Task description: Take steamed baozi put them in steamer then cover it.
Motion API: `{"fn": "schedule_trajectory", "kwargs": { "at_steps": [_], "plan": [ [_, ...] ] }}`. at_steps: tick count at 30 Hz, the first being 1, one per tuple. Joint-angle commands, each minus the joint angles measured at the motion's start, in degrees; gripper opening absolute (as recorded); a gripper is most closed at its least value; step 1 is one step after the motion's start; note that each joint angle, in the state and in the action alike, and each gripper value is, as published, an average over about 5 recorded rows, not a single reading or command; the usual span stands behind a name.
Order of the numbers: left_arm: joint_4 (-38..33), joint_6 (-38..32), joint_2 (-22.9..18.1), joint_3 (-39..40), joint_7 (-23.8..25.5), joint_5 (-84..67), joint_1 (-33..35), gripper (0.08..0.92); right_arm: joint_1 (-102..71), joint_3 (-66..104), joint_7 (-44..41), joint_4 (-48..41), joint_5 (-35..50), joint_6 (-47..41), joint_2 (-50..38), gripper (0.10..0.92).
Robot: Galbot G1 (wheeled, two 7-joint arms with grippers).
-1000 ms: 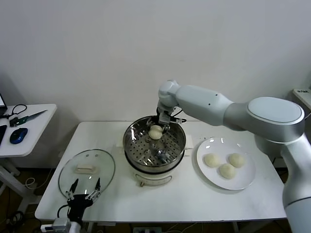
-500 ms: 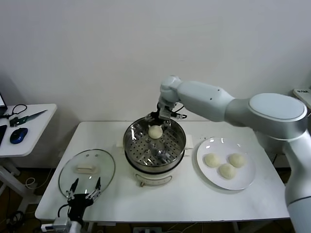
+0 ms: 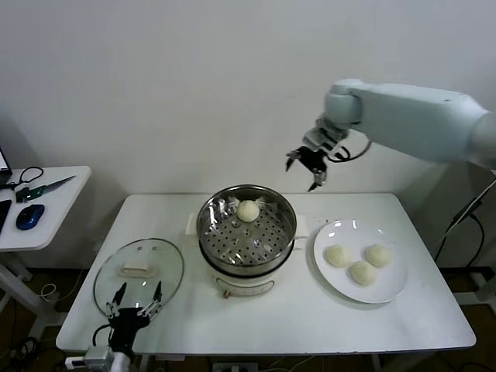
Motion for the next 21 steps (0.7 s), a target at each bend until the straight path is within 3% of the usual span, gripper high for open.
{"fn": "schedule_trajectory", "kwargs": {
  "at_steps": [1, 21],
  "plan": [
    [-0.29, -0.04, 0.03, -0.34, -0.02, -0.47, 0.06, 0.823, -2.72, -4.54, 3.22, 13.32, 7.28, -21.57, -16.36, 0.823],
    [-0.61, -0.16, -0.80, -0.64, -0.07, 0.00, 0.58, 0.823, -29.44, 14.83, 10.90, 1.98, -5.00, -26.51, -11.90, 0.783]
  ]
}}
